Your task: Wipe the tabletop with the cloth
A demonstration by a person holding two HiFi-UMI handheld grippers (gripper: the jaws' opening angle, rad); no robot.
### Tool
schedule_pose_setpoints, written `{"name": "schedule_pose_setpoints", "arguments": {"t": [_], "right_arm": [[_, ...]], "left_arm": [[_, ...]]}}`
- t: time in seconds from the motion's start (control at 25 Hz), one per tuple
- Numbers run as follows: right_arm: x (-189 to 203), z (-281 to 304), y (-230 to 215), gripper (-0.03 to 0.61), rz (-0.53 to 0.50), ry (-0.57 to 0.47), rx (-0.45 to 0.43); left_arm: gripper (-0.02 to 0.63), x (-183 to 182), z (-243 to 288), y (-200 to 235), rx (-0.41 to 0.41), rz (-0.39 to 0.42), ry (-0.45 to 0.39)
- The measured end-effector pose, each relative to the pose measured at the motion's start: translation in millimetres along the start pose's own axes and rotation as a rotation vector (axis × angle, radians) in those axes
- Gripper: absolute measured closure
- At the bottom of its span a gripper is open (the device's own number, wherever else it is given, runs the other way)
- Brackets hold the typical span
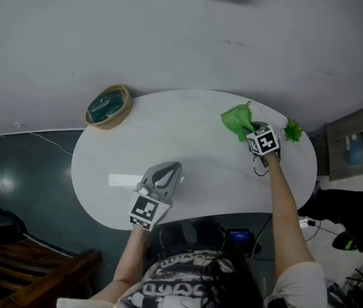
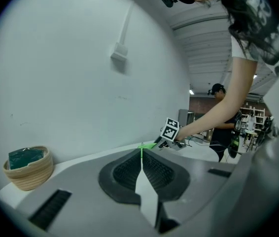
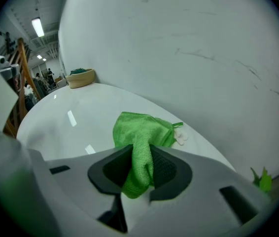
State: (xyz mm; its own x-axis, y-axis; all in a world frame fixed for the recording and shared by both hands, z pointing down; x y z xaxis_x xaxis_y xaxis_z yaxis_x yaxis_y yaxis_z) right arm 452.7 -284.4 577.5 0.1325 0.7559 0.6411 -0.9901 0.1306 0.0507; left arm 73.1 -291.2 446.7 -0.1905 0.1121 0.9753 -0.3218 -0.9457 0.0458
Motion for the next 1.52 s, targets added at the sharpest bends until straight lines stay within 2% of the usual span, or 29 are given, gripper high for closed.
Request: {"name": "schedule_pose_setpoints", "arguments": {"t": [0.2, 0.48, 0.6, 0.8, 1.08, 1.52], "right_arm": [[47, -35, -39, 0.483, 0.064, 0.011, 0.058], [87, -60, -65, 0.483, 0.107, 0.005, 0.072], [86, -62, -63, 0.483, 0.089, -0.013, 0.060], [53, -68, -39, 0.483, 0.025, -0.076, 0.035], [-18, -59, 45, 0.483, -0.101, -0.178, -0.045], [-128, 3, 281, 0.483, -0.197, -0.264, -0.255]], "left_arm": [[0.604, -4, 16, -39, -0.003, 0.006, -0.003], [0.604, -2, 19, -77, -0.054, 0.013, 0.006], [0.604, -2, 9, -81, -0.083, 0.032, 0.011], [0.604, -1, -20, -69, -0.145, 0.037, 0.008], [0.604, 15, -86, -37, -0.214, 0.020, 0.013], [0.604, 51, -231, 42, -0.300, -0.025, 0.023]]}}
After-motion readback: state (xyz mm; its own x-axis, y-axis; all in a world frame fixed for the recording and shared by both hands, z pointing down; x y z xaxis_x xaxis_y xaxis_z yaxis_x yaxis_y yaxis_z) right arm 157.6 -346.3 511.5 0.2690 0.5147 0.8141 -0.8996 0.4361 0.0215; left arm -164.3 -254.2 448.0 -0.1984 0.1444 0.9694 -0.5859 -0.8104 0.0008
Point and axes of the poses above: the fingertips, and each gripper's own axes: z forward along the fingers, y to its left, x out of its underside, the point moved 9 cm from there along -z, backward along the fingers, and after that the axes turned 5 degrees about -y, right-handed, at the moved point
